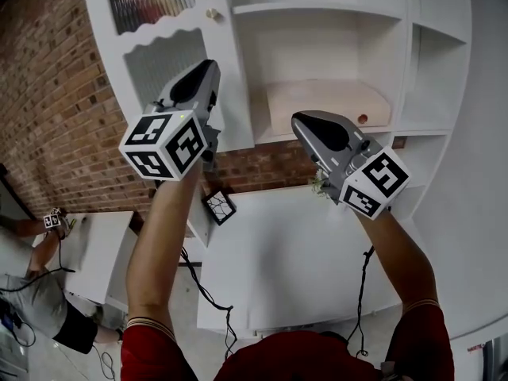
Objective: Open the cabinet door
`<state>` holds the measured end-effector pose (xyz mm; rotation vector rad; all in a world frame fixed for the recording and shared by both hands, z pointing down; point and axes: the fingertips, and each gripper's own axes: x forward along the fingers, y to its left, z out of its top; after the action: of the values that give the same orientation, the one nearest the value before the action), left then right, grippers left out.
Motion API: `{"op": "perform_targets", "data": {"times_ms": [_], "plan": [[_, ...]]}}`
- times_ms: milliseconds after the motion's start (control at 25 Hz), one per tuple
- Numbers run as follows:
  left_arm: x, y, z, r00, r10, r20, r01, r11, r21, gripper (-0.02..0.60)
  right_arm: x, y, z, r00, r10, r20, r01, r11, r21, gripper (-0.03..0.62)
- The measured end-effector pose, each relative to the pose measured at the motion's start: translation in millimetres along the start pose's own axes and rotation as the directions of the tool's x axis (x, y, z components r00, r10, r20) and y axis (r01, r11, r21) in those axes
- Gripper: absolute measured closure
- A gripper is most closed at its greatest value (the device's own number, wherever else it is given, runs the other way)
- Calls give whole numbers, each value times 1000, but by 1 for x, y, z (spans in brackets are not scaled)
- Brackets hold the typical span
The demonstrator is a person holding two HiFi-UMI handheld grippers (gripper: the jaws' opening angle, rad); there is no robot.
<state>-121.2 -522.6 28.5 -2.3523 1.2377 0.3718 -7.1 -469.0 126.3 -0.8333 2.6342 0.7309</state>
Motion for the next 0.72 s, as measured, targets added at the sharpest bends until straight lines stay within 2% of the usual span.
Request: {"op": "perform_targets", "data": {"times_ms": [320,720], "plan": [[36,23,17,993,120,-3,-119,990,71,509,-4,-27,-11,999,50,-5,-50,999,2,582],[71,42,35,981,192,-7,-188,966,176,457,-11,-41,-15,997,73,5,-73,997,-5,582]]}}
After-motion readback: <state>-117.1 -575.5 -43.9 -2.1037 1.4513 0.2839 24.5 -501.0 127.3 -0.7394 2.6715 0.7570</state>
